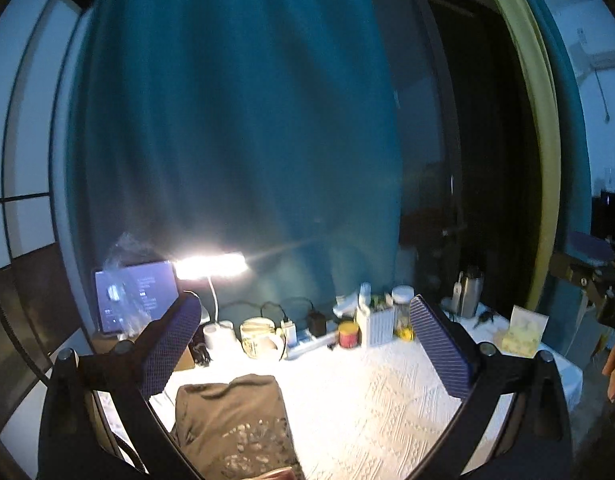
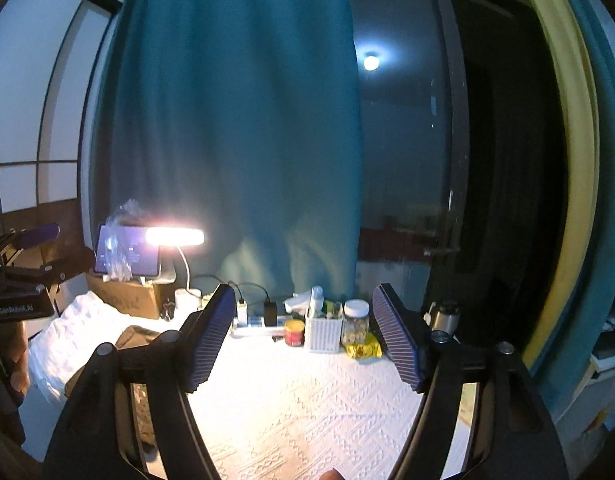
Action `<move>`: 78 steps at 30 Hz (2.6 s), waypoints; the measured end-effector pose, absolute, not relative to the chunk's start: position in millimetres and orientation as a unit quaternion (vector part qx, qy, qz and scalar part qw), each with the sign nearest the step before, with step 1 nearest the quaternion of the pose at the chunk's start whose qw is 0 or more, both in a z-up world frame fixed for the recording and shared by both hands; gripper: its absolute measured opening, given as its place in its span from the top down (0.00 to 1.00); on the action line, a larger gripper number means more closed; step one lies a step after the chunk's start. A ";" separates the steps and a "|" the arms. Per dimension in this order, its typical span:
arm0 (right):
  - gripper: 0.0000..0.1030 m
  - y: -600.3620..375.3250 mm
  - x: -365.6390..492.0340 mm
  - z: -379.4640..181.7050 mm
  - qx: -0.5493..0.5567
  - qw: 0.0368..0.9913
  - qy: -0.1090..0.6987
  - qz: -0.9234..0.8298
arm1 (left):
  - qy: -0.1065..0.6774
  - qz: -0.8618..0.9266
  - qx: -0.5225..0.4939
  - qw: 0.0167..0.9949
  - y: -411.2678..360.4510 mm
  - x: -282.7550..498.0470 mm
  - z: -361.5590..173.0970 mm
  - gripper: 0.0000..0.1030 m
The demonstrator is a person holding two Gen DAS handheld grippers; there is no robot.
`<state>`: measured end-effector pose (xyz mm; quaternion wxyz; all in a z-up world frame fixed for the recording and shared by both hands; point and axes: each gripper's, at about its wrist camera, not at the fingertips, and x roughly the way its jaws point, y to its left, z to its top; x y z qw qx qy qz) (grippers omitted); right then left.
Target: Fold small clothes
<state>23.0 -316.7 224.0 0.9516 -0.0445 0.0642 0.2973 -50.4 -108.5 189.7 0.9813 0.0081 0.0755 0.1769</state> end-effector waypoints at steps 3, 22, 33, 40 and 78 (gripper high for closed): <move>0.26 -317.2 13.3 232.7 -0.043 0.952 0.048 0.300 | 0.053 0.187 0.005 0.981 -102.9 -60.9 197.3 0.00; 0.26 -310.0 -15.4 270.9 -0.014 0.954 -0.014 0.299 | -0.008 0.234 -0.002 0.972 -61.0 -108.6 208.2 0.00; 0.26 -290.5 -7.2 266.1 -0.024 0.952 -0.004 0.305 | 0.008 0.241 -0.011 0.971 -39.0 -109.0 194.8 0.00; 0.26 -284.9 7.8 254.9 -0.019 0.952 0.022 0.303 | 0.037 0.235 -0.009 0.971 -36.9 -95.6 185.1 0.00; 0.26 -280.0 33.1 238.2 -0.024 0.955 0.056 0.290 | 0.052 0.224 -0.027 0.973 -26.4 -80.4 175.7 0.00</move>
